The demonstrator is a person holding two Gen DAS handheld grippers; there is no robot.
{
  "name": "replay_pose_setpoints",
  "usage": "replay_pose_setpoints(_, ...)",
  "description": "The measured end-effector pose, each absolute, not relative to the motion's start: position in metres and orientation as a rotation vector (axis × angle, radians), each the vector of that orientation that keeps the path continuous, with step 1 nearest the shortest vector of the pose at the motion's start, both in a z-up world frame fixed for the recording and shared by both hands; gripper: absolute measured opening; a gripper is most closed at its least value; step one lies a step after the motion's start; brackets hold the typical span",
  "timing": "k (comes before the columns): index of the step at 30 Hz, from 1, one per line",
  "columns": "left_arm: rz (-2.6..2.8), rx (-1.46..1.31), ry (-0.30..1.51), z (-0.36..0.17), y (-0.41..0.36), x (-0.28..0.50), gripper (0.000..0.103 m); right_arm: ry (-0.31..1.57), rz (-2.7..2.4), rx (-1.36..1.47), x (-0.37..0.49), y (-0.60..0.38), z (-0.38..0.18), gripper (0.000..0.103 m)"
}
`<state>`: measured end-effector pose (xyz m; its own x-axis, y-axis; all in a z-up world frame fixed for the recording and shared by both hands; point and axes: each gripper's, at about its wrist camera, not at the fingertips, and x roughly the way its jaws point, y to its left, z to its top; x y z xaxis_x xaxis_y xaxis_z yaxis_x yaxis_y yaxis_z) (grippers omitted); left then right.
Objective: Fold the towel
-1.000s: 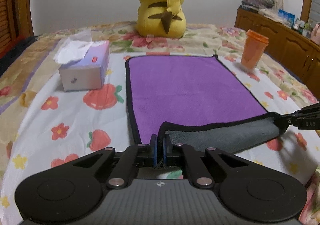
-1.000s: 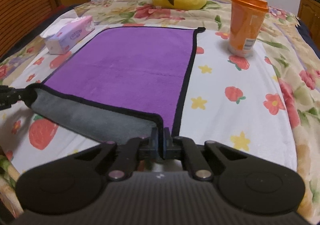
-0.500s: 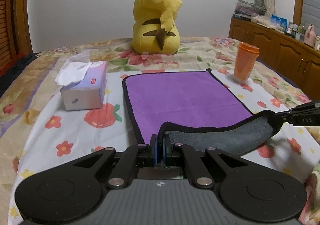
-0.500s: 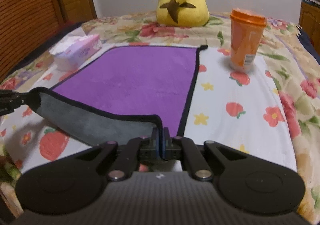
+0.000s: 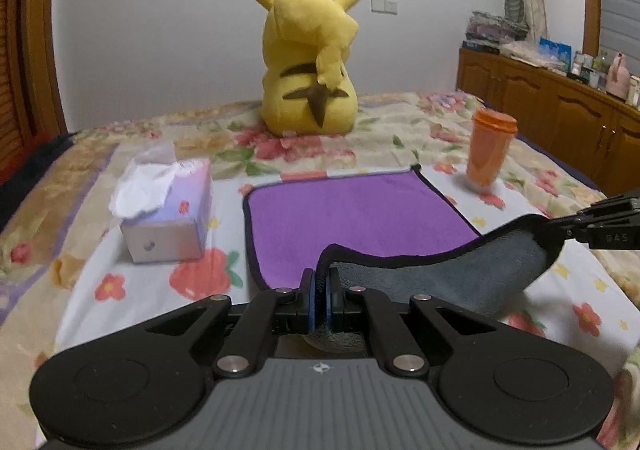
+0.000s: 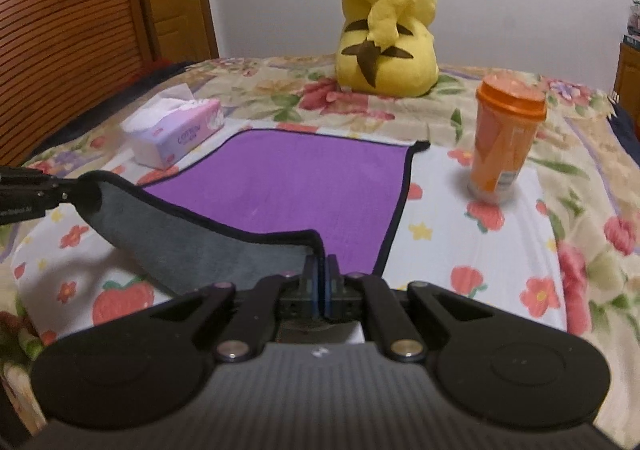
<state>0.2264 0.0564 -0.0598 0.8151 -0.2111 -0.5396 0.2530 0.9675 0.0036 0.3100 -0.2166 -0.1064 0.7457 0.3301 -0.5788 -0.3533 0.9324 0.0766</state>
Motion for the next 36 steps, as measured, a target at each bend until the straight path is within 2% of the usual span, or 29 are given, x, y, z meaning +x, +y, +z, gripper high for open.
replay_pose_setpoints(20,-0.253,0.078,0.496,-0.027,0.059,0.274,0.008,0.538,0.341,-0.095,0.343,-0.218,-0.071,0.003)
replay_pose_setpoints(36,-0.26,0.109,0.478,-0.024,0.058,0.322,0.008,0.512,0.316,-0.163,0.392,-0.208,-0.066,0.003)
